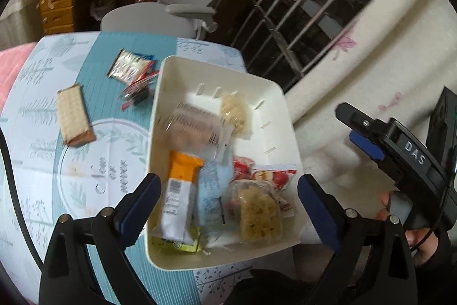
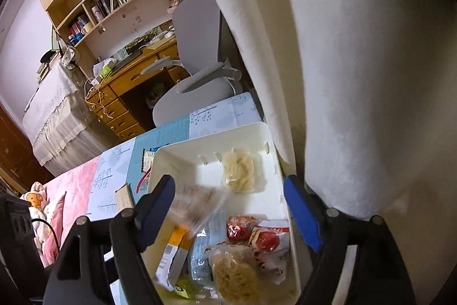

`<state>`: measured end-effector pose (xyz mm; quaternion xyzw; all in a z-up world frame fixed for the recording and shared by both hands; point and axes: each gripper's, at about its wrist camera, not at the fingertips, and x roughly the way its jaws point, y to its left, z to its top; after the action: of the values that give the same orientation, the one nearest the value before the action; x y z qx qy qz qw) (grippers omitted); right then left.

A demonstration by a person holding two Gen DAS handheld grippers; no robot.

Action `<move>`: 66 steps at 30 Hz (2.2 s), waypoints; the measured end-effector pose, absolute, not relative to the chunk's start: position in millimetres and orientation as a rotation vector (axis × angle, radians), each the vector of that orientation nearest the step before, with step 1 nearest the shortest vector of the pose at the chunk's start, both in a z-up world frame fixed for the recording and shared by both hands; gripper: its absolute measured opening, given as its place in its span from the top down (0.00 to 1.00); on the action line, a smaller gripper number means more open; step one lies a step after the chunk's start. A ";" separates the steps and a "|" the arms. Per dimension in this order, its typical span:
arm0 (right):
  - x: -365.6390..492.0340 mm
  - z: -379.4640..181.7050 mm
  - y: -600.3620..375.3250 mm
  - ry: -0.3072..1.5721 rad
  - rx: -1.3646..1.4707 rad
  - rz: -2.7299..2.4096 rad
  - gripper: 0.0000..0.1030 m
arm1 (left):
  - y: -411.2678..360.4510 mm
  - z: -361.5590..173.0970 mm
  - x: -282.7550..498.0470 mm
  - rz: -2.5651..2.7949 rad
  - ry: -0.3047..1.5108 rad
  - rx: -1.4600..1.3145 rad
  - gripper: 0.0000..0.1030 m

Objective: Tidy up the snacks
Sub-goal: 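Release the bread bag into the tray with the left tool while the right tool drops the puffed-snack bag, then move the left tool to the tan wafer while the right tool approaches the red-striped packet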

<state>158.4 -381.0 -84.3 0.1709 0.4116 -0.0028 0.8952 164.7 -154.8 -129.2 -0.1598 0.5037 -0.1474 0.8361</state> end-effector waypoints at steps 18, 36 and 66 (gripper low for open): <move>146.5 -133.1 -346.4 1.049 0.499 -0.022 0.24 | -92.4 -148.0 134.1 -0.264 1.123 -0.432 0.07; 141.1 -149.3 -229.6 1.081 0.662 -0.126 0.24 | 46.2 -145.4 134.7 -0.201 1.226 -0.289 0.07; 213.1 -186.2 -88.9 0.800 0.295 -0.246 0.24 | 120.8 -233.8 298.0 0.014 1.474 -0.328 0.06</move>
<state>213.1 -88.9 -186.2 0.1426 0.3871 -0.1191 0.9031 298.0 120.8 -233.8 -0.1487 0.6690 0.0064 0.7282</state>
